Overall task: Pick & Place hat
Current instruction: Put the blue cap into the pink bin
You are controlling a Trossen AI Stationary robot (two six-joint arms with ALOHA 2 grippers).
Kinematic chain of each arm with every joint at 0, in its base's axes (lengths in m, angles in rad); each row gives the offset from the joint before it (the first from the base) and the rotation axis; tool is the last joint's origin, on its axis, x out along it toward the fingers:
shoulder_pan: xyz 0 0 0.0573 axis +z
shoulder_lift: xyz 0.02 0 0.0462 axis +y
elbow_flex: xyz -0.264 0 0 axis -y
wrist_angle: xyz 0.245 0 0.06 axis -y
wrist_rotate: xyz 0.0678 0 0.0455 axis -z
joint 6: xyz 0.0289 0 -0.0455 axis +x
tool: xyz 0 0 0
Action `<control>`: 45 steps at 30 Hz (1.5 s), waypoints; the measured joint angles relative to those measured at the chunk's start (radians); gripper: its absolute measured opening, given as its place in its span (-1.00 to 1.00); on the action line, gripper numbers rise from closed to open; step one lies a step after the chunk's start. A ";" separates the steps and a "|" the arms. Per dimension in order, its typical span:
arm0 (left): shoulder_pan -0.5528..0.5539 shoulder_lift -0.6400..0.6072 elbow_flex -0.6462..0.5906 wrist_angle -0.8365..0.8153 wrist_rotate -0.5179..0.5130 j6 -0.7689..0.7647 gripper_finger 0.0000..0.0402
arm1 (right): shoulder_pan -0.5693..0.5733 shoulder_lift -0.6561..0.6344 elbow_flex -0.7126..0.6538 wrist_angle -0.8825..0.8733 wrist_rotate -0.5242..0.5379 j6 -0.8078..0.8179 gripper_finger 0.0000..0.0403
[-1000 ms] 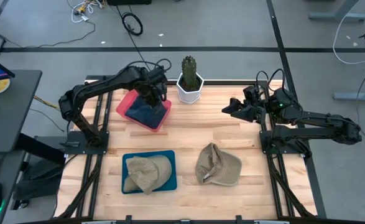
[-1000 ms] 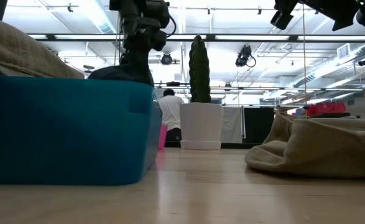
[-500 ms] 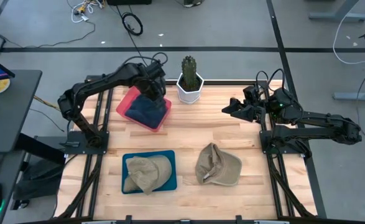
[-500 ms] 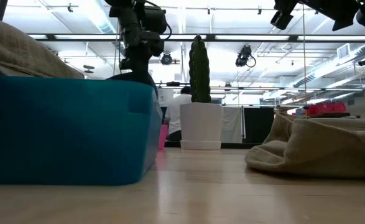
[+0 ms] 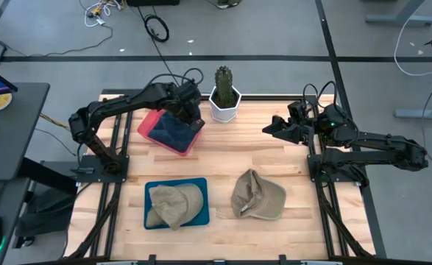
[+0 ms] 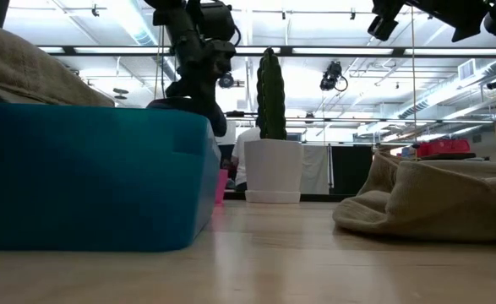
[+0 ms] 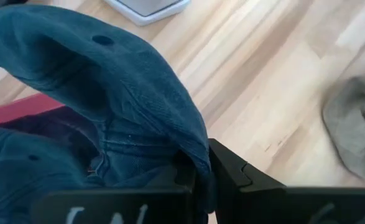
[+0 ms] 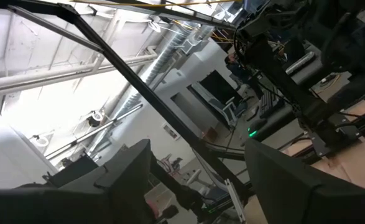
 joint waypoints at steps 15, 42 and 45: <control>-0.040 -0.116 0.000 -0.016 -0.071 -0.153 -0.89 | 0.000 0.000 0.000 -0.013 -0.004 -0.007 0.30; -0.095 -0.139 -0.170 0.070 -0.219 -0.123 -0.89 | 0.000 0.000 0.000 -0.012 0.008 -0.007 0.30; -0.092 -0.139 -0.194 0.075 -0.267 -0.118 -0.89 | 0.000 0.000 0.000 -0.012 0.015 -0.007 0.30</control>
